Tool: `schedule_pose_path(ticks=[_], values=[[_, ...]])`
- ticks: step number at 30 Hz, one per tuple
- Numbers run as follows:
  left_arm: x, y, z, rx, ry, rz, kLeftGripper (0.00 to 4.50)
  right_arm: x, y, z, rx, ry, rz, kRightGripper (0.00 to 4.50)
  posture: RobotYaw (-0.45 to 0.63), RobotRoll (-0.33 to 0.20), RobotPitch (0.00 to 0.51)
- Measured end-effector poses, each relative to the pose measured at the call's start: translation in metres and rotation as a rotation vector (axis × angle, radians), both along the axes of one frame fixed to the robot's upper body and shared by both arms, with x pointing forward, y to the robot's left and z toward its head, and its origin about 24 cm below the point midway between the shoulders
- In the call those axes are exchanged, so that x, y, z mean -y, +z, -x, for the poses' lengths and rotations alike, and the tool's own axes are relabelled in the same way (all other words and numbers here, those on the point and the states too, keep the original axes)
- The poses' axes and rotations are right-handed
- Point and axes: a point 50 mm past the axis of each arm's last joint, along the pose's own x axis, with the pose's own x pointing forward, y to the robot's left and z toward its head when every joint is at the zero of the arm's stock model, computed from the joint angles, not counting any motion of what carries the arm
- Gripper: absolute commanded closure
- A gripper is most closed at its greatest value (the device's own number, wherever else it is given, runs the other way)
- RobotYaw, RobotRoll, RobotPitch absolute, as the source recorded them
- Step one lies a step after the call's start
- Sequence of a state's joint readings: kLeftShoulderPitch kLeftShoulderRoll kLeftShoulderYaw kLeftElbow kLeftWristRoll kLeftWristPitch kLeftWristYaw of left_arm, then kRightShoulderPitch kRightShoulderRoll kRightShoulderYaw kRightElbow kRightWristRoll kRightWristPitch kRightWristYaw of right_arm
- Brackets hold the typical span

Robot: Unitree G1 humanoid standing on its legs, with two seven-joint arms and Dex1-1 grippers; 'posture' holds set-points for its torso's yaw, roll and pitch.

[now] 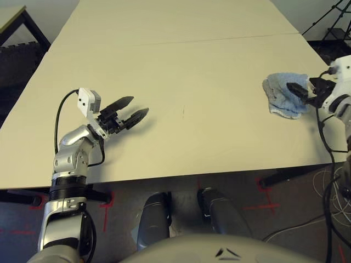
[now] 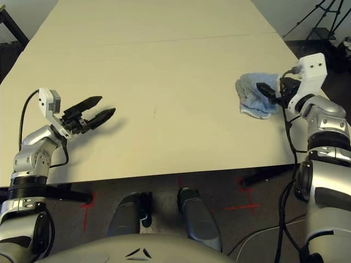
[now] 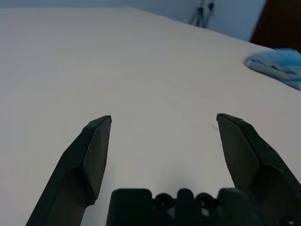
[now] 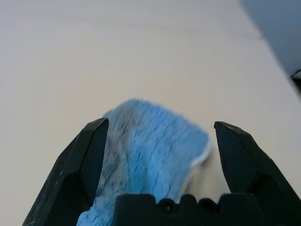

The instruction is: Wipe the water off the table with a rag.

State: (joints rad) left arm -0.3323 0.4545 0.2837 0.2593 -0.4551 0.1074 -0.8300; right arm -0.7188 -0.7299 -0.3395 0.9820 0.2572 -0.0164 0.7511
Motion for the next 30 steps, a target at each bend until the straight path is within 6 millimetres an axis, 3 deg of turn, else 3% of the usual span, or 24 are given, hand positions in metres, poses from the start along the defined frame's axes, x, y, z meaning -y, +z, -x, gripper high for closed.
schedule_pose_path(ticks=[7, 11, 15, 30], values=[[-0.025, 0.0, -0.019, 0.055, 0.365, -0.038, 0.0, -0.018, -0.003, 0.001, 0.16, 0.028, -0.026, 0.03, -0.14, 0.0, 0.037], [-0.044, 0.001, -0.023, 0.072, 0.546, -0.039, 0.0, -0.032, -0.01, -0.001, 0.198, 0.057, -0.055, 0.03, -0.13, 0.0, 0.067], [-0.065, 0.006, -0.024, 0.077, 0.687, -0.047, 0.0, -0.041, -0.017, -0.002, 0.204, 0.071, -0.068, 0.03, -0.13, 0.0, 0.064], [-0.082, 0.0, -0.024, 0.026, 0.791, -0.059, 0.0, -0.04, -0.014, -0.003, 0.265, 0.016, -0.052, 0.03, -0.13, 0.0, 0.101]])
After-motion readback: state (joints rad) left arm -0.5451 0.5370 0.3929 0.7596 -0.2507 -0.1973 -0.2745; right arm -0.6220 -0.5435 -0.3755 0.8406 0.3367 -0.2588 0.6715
